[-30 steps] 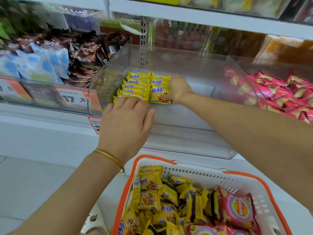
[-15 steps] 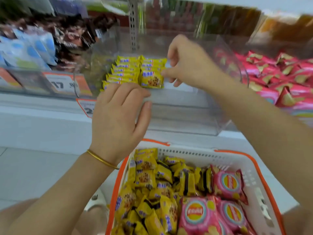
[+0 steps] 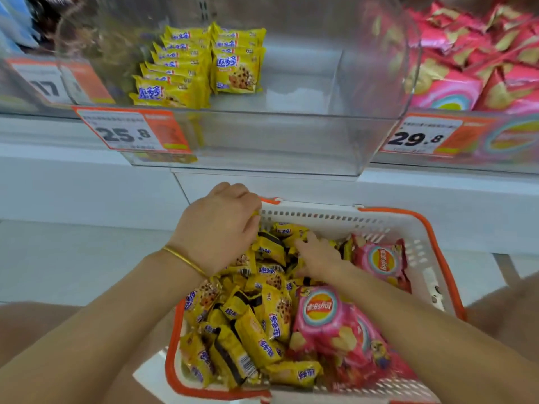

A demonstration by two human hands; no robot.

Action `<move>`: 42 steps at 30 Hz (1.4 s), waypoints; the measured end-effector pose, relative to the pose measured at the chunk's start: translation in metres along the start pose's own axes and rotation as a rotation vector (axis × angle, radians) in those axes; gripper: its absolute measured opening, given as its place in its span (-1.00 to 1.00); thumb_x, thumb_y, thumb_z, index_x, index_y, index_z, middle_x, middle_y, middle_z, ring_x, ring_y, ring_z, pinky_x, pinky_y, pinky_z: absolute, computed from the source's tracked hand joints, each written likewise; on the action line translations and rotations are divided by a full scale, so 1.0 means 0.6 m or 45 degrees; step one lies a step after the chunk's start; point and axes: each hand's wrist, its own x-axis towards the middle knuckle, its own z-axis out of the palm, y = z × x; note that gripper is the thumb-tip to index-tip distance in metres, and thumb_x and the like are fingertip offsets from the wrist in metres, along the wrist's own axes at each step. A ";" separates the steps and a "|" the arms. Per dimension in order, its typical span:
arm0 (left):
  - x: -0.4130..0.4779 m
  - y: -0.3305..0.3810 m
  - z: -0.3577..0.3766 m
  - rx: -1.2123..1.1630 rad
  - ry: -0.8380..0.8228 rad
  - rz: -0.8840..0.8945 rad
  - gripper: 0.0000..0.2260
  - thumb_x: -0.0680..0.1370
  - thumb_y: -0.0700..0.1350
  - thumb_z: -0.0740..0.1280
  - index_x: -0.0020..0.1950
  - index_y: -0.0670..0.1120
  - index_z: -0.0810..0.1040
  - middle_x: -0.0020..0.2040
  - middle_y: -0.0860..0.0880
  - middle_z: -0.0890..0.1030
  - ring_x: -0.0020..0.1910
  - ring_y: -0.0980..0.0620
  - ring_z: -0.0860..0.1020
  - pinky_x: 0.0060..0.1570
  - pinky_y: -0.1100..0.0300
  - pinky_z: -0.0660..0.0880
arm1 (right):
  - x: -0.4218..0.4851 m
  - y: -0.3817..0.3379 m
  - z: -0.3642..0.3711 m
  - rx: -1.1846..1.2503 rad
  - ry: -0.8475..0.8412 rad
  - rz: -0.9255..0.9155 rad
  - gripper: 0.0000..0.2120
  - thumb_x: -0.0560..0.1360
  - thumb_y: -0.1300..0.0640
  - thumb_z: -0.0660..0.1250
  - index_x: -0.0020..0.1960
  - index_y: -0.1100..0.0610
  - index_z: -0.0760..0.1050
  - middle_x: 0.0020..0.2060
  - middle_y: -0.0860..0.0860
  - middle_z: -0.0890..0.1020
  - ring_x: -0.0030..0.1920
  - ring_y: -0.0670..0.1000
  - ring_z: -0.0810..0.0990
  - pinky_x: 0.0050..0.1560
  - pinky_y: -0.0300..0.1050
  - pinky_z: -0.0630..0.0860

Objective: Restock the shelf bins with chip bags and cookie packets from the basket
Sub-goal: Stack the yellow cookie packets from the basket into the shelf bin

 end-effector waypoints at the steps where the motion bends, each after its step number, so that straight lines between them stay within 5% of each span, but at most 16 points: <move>1: 0.002 0.003 0.000 0.002 -0.010 -0.007 -0.59 0.52 0.04 0.00 0.06 -0.10 0.58 0.02 -0.05 0.57 0.07 -0.08 0.48 -0.20 -0.03 0.55 | 0.002 -0.001 0.012 0.031 0.036 0.023 -0.35 0.41 -0.06 0.45 0.38 0.08 0.26 0.34 0.18 0.27 0.28 0.28 0.35 0.16 0.13 0.46; 7: 0.017 0.011 0.013 -0.033 -0.082 0.003 -0.73 0.61 -0.03 0.11 0.24 -0.02 0.48 0.18 0.02 0.49 0.19 0.03 0.39 0.02 0.12 0.45 | 0.000 0.020 0.005 0.524 0.255 0.010 -0.79 0.38 0.33 0.33 -0.06 0.14 0.38 -0.04 0.09 0.45 0.01 0.12 0.46 -0.10 -0.10 0.38; 10: 0.022 0.015 0.020 -0.126 -0.121 -0.010 -0.74 0.60 -0.04 0.13 0.23 -0.01 0.49 0.17 0.01 0.49 0.19 0.04 0.40 0.06 0.13 0.45 | -0.008 0.044 -0.012 0.745 0.259 0.043 -0.79 0.42 0.37 0.31 0.04 0.21 0.47 0.01 0.09 0.52 0.02 0.04 0.47 -0.04 -0.15 0.41; 12: 0.024 0.020 0.024 -0.155 -0.157 -0.024 -0.76 0.60 -0.04 0.14 0.22 0.00 0.48 0.17 0.01 0.49 0.18 0.04 0.40 0.07 0.14 0.45 | -0.011 0.051 -0.008 0.652 0.193 0.085 -0.71 0.48 0.19 0.36 0.17 0.21 0.42 0.13 0.12 0.49 0.07 0.07 0.48 0.00 -0.14 0.42; 15: 0.026 0.025 0.028 -0.148 -0.174 -0.019 -0.76 0.61 -0.05 0.14 0.22 0.00 0.48 0.16 0.01 0.49 0.15 0.05 0.42 0.07 0.14 0.46 | -0.012 0.039 0.009 0.618 0.021 0.251 -0.32 0.46 -0.13 0.37 0.39 0.23 0.20 0.29 0.22 0.33 0.24 0.18 0.43 0.10 -0.05 0.44; 17: 0.027 0.026 0.030 -0.154 -0.171 -0.014 -0.76 0.61 -0.05 0.14 0.22 0.00 0.48 0.16 0.01 0.49 0.15 0.05 0.42 0.08 0.13 0.47 | -0.010 0.023 0.015 0.550 -0.030 0.279 -0.19 0.42 -0.12 0.43 0.42 0.25 0.10 0.33 0.25 0.27 0.27 0.22 0.40 0.14 -0.01 0.45; 20: 0.025 0.023 0.028 -0.163 -0.179 -0.019 -0.77 0.61 -0.05 0.14 0.21 0.00 0.48 0.15 0.01 0.49 0.13 0.06 0.43 0.05 0.14 0.47 | -0.004 0.012 0.015 0.545 -0.012 0.317 -0.33 0.42 0.12 0.46 0.35 0.26 0.16 0.25 0.25 0.35 0.07 0.14 0.49 -0.12 -0.14 0.48; 23: 0.025 0.020 0.027 -0.209 -0.206 -0.039 -0.77 0.61 -0.05 0.16 0.23 0.01 0.47 0.14 0.02 0.49 0.11 0.07 0.44 0.01 0.21 0.46 | -0.011 0.024 -0.007 0.752 0.093 0.263 -0.69 0.41 0.23 0.37 0.09 0.20 0.34 -0.11 0.09 0.49 -0.24 -0.02 0.47 -0.38 -0.24 0.39; 32: 0.036 0.029 0.028 -0.644 -0.389 -0.241 -0.56 0.60 0.05 0.19 0.44 -0.08 0.30 0.29 -0.05 0.47 0.23 -0.01 0.46 0.23 0.07 0.40 | -0.121 0.001 -0.138 1.648 0.055 -0.203 -0.70 0.44 0.40 0.30 0.05 0.05 0.50 -0.03 0.06 0.59 -0.10 -0.06 0.58 -0.17 -0.28 0.47; 36: 0.039 0.025 0.016 -0.803 -0.223 -0.249 -0.72 0.59 -0.02 0.23 0.16 -0.15 0.57 0.02 -0.05 0.59 0.02 0.00 0.53 0.02 0.15 0.44 | -0.150 -0.016 -0.174 1.793 0.062 -0.322 -0.75 0.46 0.40 0.31 0.03 0.11 0.50 -0.11 0.06 0.62 -0.14 -0.05 0.59 -0.08 -0.19 0.46; 39: 0.037 0.017 0.000 -0.879 -0.025 -0.249 -0.83 0.58 -0.09 0.26 0.00 -0.15 0.60 -0.14 0.03 0.58 -0.12 0.10 0.52 -0.15 0.37 0.38 | -0.171 -0.022 -0.194 1.839 0.023 -0.379 -0.82 0.49 0.26 0.34 0.08 0.13 0.50 -0.12 0.08 0.62 -0.13 0.01 0.62 -0.08 -0.04 0.57; 42: 0.032 0.016 -0.013 -0.981 0.139 -0.303 -0.88 0.56 -0.12 0.30 -0.03 -0.13 0.60 -0.18 0.00 0.59 -0.20 0.13 0.53 -0.20 0.35 0.41 | -0.189 -0.031 -0.213 1.680 0.047 -0.445 -0.81 0.43 0.24 0.38 0.03 0.13 0.50 -0.15 0.05 0.63 -0.20 -0.03 0.65 -0.16 -0.09 0.63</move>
